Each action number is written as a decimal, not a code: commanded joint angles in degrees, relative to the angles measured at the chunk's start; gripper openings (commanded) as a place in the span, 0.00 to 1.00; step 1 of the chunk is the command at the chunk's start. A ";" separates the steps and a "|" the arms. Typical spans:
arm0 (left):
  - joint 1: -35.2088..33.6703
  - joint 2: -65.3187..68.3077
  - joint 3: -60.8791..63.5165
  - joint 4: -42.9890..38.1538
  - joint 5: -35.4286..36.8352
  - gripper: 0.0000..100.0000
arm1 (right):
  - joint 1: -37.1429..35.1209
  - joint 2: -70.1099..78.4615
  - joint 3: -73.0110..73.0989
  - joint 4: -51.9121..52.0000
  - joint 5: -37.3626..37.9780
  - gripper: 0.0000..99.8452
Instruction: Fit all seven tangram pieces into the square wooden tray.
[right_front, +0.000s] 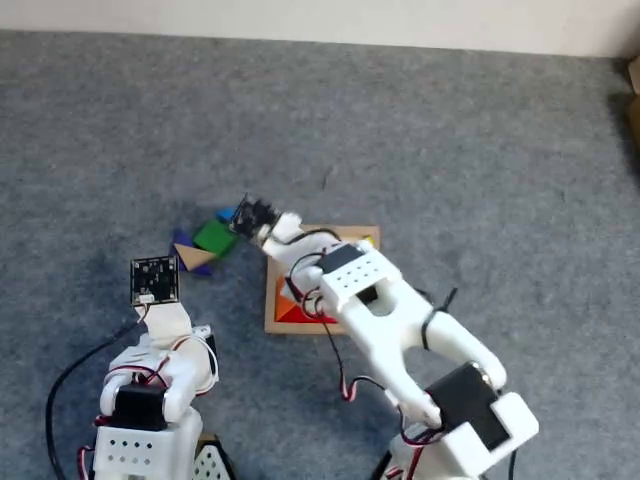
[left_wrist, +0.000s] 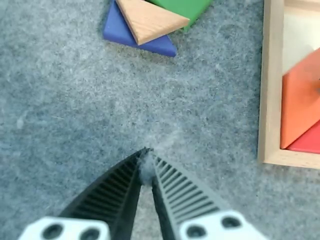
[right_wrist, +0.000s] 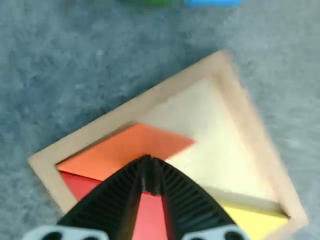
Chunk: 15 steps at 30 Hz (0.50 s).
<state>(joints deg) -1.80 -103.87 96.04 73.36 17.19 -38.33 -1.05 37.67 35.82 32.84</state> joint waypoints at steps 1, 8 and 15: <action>-0.40 -0.22 1.10 0.26 -0.35 0.01 | -3.47 1.01 -0.84 -0.84 -0.18 0.00; -0.40 -0.22 1.10 0.26 -0.35 0.01 | -4.09 -1.19 -1.27 4.09 -0.35 0.00; -0.40 -0.22 1.10 0.26 -0.35 0.01 | -1.89 -17.36 2.86 5.05 -3.25 0.00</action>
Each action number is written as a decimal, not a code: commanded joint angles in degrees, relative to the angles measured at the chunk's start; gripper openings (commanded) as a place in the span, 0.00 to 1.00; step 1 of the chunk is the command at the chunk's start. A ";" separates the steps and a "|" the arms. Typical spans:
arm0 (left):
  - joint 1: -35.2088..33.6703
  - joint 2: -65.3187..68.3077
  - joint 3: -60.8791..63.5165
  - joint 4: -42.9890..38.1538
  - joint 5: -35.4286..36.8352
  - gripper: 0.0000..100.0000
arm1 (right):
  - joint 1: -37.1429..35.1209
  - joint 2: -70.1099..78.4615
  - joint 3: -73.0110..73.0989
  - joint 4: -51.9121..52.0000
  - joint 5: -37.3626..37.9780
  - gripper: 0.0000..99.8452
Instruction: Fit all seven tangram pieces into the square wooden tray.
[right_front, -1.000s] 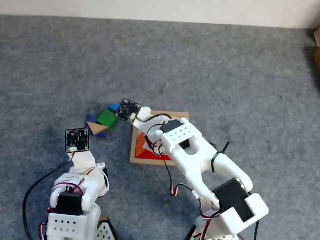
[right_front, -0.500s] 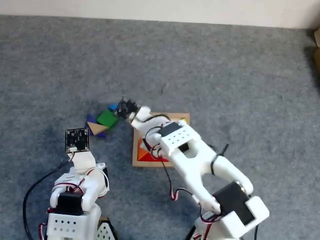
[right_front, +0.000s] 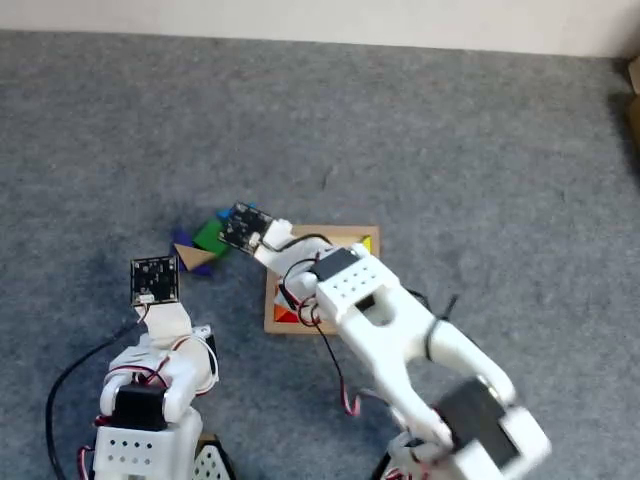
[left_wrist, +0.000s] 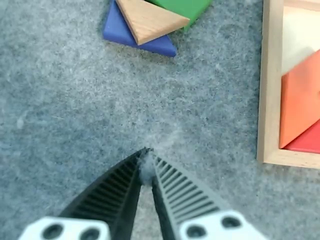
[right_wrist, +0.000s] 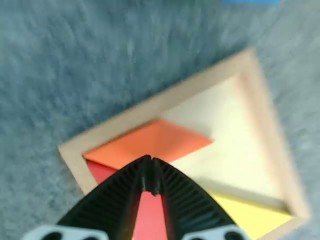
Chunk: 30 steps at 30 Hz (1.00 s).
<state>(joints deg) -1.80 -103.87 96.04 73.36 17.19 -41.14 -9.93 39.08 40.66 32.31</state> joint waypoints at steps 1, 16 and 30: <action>-0.40 -0.22 1.10 0.26 -0.35 0.01 | 1.63 -10.95 2.51 0.22 -4.13 0.00; -0.40 -0.22 1.10 0.26 -0.35 0.01 | 13.49 -44.70 22.46 0.31 -28.48 0.01; -0.40 -0.22 1.10 0.26 -0.35 0.01 | 22.81 -73.71 47.60 0.40 -38.68 0.01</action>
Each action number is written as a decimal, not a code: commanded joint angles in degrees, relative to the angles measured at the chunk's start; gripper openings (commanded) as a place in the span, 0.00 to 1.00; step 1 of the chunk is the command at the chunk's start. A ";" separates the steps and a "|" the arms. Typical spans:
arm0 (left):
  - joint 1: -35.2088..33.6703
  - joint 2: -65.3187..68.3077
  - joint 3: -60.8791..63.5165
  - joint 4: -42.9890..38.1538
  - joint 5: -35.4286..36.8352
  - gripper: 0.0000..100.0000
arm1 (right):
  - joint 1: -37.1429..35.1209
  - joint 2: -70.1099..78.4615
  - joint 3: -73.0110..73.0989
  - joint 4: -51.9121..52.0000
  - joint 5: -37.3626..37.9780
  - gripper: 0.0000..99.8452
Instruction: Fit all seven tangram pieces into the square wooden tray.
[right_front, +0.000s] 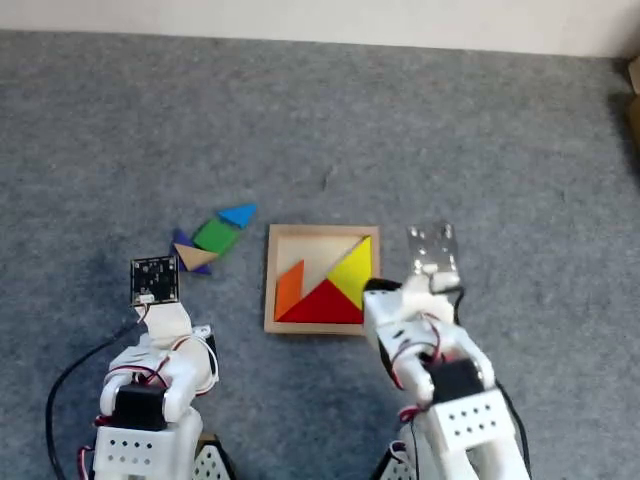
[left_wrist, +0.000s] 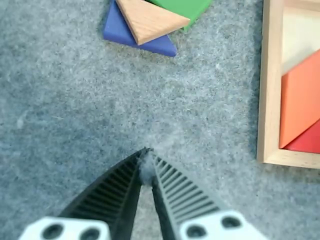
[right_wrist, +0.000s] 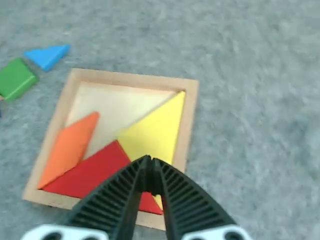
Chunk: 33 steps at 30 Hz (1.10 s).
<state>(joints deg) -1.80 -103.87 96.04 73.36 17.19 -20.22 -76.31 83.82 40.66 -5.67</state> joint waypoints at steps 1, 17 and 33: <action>-0.40 -0.22 1.10 0.26 -0.35 0.01 | 2.77 -10.15 4.79 0.48 -0.70 0.00; -0.40 -0.22 1.10 0.26 -0.35 0.01 | 9.10 -29.05 18.42 20.18 -0.53 0.01; 8.48 -0.22 1.10 0.26 -0.26 0.01 | 9.10 -29.05 18.42 29.76 -0.44 0.01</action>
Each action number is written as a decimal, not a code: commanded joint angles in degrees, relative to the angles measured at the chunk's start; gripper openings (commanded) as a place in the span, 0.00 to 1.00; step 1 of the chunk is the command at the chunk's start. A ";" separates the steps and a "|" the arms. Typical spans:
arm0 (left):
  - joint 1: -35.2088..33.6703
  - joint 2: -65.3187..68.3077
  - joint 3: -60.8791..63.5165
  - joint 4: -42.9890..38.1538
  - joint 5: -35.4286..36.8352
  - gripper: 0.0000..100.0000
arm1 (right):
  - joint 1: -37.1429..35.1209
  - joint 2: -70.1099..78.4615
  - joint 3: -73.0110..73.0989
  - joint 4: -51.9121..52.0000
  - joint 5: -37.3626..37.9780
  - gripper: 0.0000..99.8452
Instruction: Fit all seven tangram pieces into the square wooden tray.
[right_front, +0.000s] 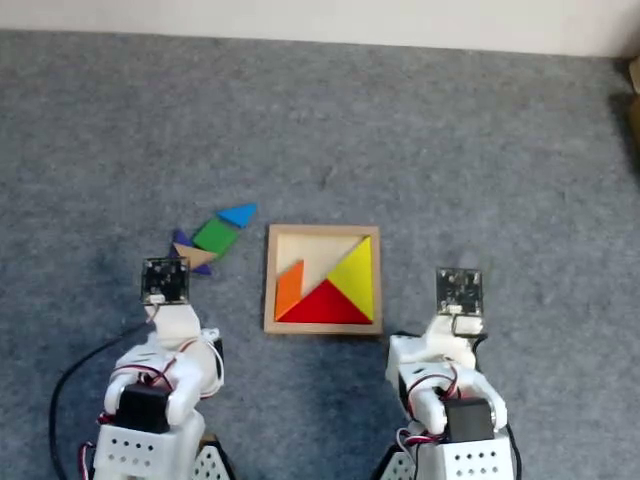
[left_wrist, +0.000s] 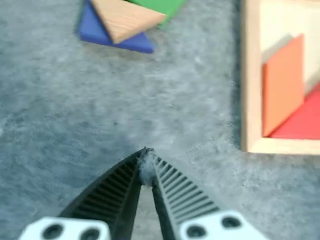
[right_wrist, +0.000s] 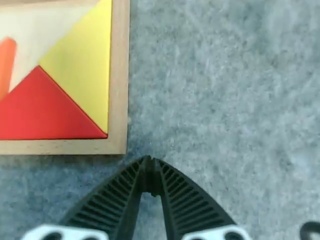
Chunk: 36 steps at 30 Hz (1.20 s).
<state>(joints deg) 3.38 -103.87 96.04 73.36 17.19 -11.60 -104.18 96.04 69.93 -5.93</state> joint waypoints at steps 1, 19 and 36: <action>4.53 -0.22 1.10 0.35 -0.26 0.01 | 0.48 -1.19 6.20 0.48 -0.18 0.01; -3.30 -0.48 -15.52 3.25 -42.55 0.01 | 0.31 -1.19 6.20 0.57 -0.26 0.01; -10.95 17.63 -35.74 6.68 -57.41 0.01 | 0.22 -1.19 6.20 0.57 -0.35 0.01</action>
<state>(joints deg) -6.81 -96.04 66.33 79.87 -39.69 -11.60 -104.18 96.04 70.11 -5.93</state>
